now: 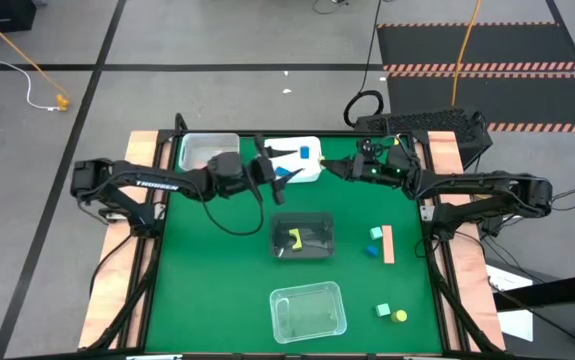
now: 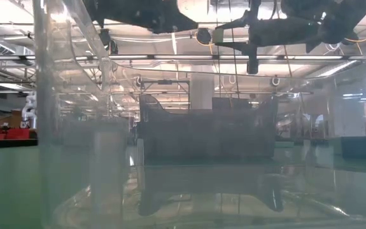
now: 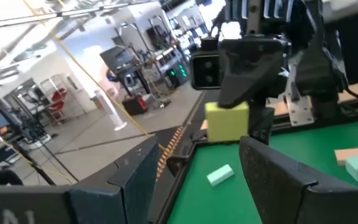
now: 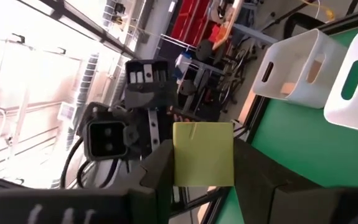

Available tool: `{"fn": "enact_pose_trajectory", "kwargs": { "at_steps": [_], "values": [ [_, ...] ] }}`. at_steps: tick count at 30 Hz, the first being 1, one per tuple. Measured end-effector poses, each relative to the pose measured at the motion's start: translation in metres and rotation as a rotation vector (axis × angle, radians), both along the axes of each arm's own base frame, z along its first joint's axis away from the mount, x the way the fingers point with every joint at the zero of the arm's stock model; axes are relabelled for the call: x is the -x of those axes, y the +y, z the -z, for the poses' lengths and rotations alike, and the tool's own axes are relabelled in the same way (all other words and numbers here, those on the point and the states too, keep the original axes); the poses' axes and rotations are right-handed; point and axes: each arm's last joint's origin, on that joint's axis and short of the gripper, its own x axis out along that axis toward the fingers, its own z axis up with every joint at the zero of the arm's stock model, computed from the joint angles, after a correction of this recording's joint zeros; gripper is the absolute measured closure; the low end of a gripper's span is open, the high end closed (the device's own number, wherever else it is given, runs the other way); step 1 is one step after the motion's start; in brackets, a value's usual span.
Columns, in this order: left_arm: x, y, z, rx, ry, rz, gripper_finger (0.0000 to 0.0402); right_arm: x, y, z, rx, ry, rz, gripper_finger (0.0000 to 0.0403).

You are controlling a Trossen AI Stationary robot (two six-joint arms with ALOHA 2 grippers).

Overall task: Sort & place blocks by color
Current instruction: Put the top light green block into the black bin

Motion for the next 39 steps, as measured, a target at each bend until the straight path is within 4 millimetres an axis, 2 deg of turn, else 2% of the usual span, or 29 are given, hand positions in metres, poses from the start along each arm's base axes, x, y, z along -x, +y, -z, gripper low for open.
{"fn": "enact_pose_trajectory", "kwargs": {
  "at_steps": [10, 17, 30, 39],
  "values": [
    [-0.037, -0.003, 0.0, -0.025, 0.028, 0.067, 0.0176, 0.0, 0.001, -0.006, 0.015, -0.055, -0.004, 0.029],
    [-0.062, 0.003, -0.005, -0.031, 0.005, 0.036, 0.0176, 0.0, 0.003, -0.007, 0.04, -0.062, 0.006, 0.029],
    [-0.063, 0.006, -0.01, -0.032, -0.013, -0.028, 0.0176, -0.001, 0.005, -0.006, 0.071, -0.046, -0.04, 0.029],
    [-0.063, 0.005, -0.004, 0.002, 0.04, -0.024, 0.0184, -0.001, 0.005, -0.005, 0.086, -0.041, -0.047, 0.029]
  ]
}}
